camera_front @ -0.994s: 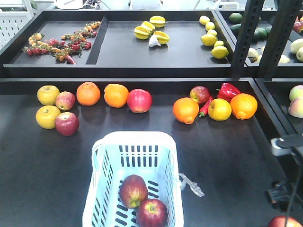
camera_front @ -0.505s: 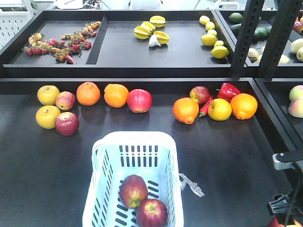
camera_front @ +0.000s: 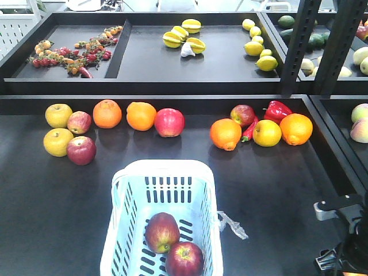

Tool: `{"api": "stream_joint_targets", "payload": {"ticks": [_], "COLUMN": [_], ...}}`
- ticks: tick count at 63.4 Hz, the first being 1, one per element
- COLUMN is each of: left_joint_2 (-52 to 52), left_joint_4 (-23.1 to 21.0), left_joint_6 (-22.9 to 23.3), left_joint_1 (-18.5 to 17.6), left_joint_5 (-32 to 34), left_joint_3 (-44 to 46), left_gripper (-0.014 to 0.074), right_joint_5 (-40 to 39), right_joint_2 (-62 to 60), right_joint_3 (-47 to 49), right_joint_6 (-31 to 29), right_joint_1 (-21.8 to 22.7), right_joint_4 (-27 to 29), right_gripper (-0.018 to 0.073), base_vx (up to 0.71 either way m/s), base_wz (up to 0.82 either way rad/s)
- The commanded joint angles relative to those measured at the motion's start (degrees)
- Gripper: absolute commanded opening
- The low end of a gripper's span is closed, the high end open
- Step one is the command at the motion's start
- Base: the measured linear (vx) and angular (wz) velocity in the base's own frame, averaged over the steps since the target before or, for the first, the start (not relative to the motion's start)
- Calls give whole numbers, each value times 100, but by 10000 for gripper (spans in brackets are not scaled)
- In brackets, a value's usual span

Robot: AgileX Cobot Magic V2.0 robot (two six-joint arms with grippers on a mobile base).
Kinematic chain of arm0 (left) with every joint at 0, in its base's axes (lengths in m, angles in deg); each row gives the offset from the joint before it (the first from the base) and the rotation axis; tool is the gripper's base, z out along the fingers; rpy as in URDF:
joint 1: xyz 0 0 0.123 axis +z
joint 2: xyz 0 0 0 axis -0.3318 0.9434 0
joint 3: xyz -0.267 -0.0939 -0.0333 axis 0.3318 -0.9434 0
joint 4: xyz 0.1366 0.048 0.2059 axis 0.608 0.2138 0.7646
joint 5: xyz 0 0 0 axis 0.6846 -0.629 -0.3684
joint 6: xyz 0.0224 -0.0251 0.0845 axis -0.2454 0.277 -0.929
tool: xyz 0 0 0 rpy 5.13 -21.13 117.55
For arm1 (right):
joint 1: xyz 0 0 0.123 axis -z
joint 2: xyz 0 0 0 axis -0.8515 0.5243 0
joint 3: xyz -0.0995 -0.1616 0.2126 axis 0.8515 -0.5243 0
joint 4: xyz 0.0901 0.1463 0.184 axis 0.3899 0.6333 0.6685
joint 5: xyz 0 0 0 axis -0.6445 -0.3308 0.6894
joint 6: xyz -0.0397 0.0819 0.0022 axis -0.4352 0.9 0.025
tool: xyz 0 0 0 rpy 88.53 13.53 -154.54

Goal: Pick three apples into basket with both arms
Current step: 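Move the right gripper back down onto the third red apple, then grasp the third red apple with the right gripper and lift it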

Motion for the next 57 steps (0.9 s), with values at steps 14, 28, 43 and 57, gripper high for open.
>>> {"api": "stream_joint_targets", "payload": {"ticks": [14, 28, 43, 57], "left_joint_2": [30, 30, 30, 30], "left_joint_4": [-6, -6, -6, -6], "left_joint_6": [20, 20, 20, 20], "left_joint_1": [16, 16, 16, 16], "left_joint_5": [378, 378, 378, 378], "left_joint_3": [138, 138, 138, 138], "left_gripper": [593, 593, 593, 593], "right_joint_5": [-504, -453, -336, -188], "right_joint_2": [348, 972, 1237, 1197], "right_joint_3": [118, 118, 137, 148], "right_joint_6": [-494, -481, -420, -399], "right_joint_1": [22, 22, 22, 22], "right_joint_4": [-200, -205, -193, -152], "right_gripper": [595, 595, 586, 440], "base_vx": [0, 0, 0, 0], "base_wz": [0, 0, 0, 0]}}
